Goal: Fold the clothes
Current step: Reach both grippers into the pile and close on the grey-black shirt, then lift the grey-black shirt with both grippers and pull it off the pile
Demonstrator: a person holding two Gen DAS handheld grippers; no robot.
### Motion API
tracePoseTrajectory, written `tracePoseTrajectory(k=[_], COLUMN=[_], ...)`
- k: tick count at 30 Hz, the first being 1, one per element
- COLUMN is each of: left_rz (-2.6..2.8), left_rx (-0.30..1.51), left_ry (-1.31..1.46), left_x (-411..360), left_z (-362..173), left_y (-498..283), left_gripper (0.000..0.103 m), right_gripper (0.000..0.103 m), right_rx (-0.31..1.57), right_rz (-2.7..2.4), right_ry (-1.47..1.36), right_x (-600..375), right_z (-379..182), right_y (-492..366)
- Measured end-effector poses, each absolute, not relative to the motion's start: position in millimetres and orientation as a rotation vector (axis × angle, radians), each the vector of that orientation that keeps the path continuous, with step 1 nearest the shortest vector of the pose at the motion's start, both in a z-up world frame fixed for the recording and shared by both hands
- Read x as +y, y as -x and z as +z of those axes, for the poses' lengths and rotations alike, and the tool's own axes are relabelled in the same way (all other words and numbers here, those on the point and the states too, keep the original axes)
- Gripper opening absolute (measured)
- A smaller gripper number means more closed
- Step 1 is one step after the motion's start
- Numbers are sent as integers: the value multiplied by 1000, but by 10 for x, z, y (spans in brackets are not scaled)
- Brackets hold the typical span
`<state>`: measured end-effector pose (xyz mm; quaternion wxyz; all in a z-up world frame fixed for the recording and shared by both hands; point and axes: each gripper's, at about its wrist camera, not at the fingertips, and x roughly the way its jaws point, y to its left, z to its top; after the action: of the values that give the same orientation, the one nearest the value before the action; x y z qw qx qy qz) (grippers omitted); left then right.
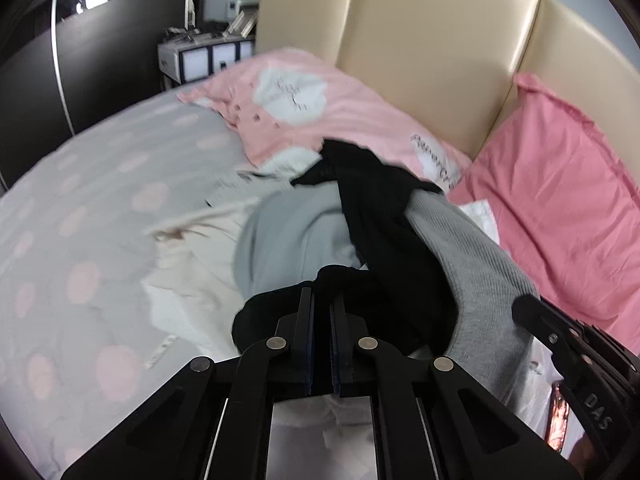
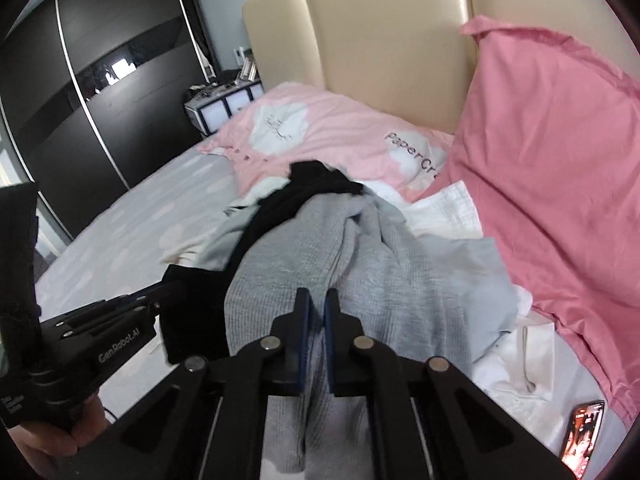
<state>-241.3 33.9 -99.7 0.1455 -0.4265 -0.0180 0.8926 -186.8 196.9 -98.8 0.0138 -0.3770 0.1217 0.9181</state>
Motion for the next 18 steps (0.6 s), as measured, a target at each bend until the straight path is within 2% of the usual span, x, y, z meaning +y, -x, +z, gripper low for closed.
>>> tracePoseTrajectory(k=[9,13,18], left_rz=[2734,2832,2986], left_rx=[-95,-129,-156], left_ry=[1082,1070,1083], left_x=[-257,-808,-1625], left_z=[-162,63,173], left_y=[1657,1246,763], left_gripper=[6,6,6], right_gripper=[6,6,6], right_rx=[416,475,437], right_rz=[3054,3165,3316], right_ry=[1223,1301,1430], right_x=[1422,944,69], right_z=[-451,-293,-164], right_y=[1224,957,586])
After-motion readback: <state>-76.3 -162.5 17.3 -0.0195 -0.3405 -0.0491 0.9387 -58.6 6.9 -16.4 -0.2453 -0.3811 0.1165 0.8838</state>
